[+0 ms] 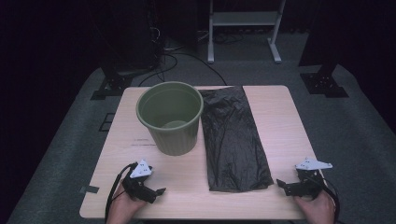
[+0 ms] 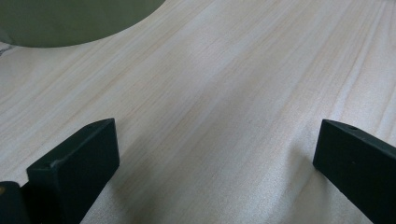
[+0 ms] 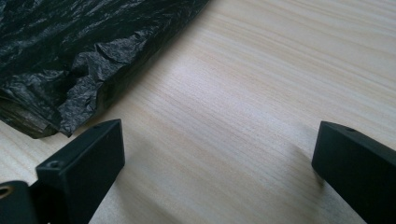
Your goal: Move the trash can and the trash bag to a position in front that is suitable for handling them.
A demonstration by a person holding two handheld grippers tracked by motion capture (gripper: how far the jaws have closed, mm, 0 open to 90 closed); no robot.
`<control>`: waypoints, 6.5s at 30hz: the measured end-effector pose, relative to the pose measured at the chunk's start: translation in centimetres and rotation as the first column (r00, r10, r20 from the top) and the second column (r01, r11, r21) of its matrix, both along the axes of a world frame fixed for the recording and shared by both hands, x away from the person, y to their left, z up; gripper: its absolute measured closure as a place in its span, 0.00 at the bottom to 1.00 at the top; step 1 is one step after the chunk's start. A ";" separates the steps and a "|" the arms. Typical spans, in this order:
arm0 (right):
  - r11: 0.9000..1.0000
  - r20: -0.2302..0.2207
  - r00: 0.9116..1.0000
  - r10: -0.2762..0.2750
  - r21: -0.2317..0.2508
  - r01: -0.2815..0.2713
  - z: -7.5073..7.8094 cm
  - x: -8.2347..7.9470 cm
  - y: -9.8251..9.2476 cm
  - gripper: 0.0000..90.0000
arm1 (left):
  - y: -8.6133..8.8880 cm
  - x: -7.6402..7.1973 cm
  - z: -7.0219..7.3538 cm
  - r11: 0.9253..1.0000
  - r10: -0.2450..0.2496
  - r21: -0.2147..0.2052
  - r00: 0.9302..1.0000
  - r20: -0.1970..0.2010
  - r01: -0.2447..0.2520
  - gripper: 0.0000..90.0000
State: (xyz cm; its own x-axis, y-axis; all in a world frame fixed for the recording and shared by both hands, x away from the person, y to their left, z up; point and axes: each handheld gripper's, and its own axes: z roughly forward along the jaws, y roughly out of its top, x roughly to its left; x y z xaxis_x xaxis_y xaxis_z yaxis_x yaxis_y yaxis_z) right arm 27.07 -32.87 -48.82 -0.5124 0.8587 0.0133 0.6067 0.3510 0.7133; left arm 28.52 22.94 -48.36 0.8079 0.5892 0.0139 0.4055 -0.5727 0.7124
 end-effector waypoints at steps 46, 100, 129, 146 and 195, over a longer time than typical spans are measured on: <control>0.996 -0.075 0.994 0.077 0.041 -0.074 1.4 2.4 5.4 0.43 | 0.0 -0.1 0.0 1.000 0.010 0.001 1.000 0.001 -0.010 0.00; 0.998 0.070 0.997 -0.039 0.044 0.036 5.1 0.7 -0.1 0.18 | 0.0 -0.1 0.0 1.000 0.010 0.001 1.000 0.000 -0.010 0.00; 0.991 -0.006 0.991 0.134 -0.003 -0.134 0.9 6.9 8.4 0.00 | 0.0 0.0 0.0 1.000 0.010 0.001 1.000 0.001 -0.010 0.00; 0.992 -0.004 0.992 0.123 -0.007 -0.123 0.1 7.0 8.6 0.00 | -0.4 0.3 3.5 0.999 0.016 -0.033 0.999 0.033 -0.015 0.00; 0.994 -0.003 0.994 0.106 -0.007 -0.106 0.1 6.9 8.8 0.00 | 1.2 4.1 19.2 0.993 0.015 -0.119 0.995 0.094 -0.003 0.00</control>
State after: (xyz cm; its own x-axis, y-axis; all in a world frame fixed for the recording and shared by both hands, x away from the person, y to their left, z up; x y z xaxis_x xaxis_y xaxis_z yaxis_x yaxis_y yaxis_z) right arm 34.02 -24.11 -48.74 -0.6008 0.7994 0.0085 0.5675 0.4190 0.7087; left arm 32.66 24.11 -29.11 0.8009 0.5984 0.0200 0.3377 -0.4790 0.8103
